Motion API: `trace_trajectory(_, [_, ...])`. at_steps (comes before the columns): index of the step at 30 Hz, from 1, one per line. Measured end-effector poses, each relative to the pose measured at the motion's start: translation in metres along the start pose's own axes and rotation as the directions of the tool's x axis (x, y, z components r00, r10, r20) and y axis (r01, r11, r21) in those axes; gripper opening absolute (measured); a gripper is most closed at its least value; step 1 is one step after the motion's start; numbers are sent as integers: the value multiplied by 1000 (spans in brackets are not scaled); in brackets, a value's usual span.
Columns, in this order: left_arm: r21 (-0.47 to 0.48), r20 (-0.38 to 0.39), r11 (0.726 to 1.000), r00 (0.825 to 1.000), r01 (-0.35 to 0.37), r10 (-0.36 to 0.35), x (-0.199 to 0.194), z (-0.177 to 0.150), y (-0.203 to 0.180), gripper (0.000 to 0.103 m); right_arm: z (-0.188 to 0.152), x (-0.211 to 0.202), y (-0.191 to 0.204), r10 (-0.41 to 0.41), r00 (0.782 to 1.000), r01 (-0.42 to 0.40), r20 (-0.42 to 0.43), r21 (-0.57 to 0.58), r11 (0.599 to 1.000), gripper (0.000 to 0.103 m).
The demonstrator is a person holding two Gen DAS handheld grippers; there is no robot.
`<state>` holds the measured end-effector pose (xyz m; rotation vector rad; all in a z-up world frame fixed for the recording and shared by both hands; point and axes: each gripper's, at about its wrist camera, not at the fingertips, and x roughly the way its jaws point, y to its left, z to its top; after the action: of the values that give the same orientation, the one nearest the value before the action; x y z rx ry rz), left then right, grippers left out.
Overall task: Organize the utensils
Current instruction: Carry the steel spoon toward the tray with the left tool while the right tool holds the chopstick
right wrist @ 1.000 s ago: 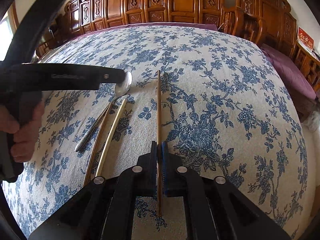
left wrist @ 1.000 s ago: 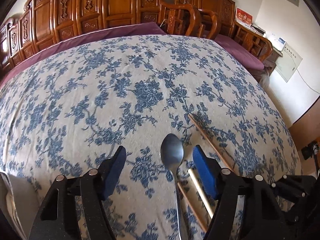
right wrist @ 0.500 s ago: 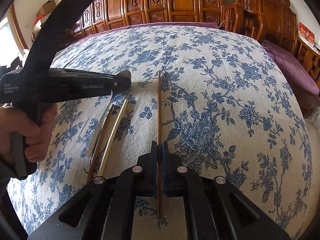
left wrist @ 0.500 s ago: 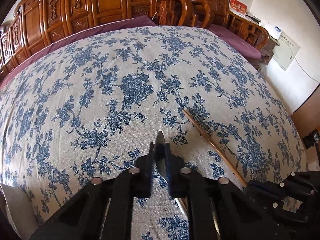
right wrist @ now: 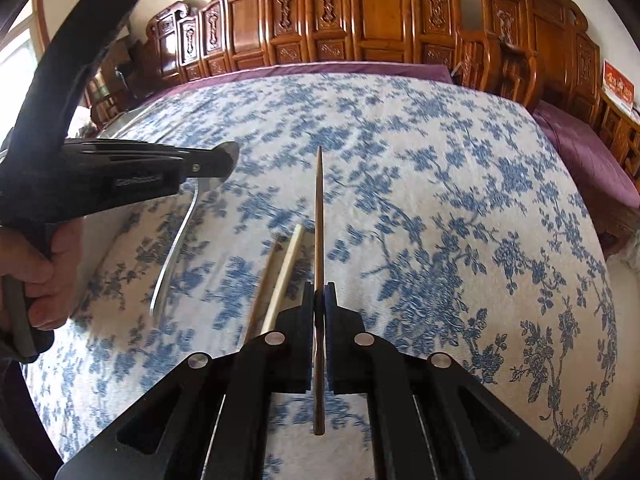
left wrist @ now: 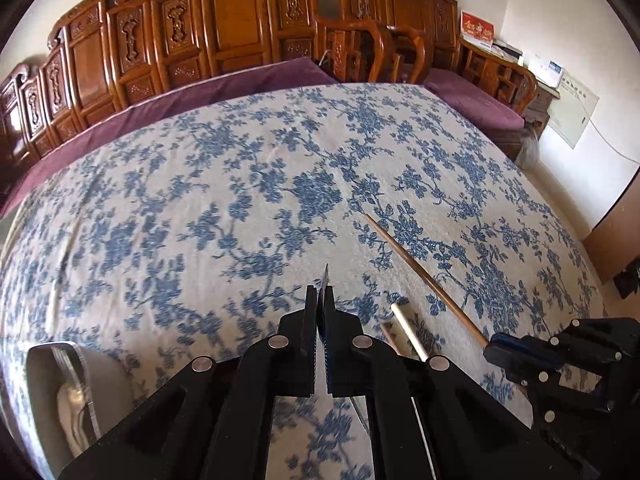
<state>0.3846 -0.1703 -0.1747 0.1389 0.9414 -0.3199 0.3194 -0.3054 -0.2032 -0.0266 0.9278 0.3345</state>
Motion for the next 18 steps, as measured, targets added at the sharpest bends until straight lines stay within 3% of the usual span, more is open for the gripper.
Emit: trace_trajectory(18, [-37,62,997,996,-63,65,-88,-36,76,2,-4,-15,70,16,999,-13,28,-114,993,6])
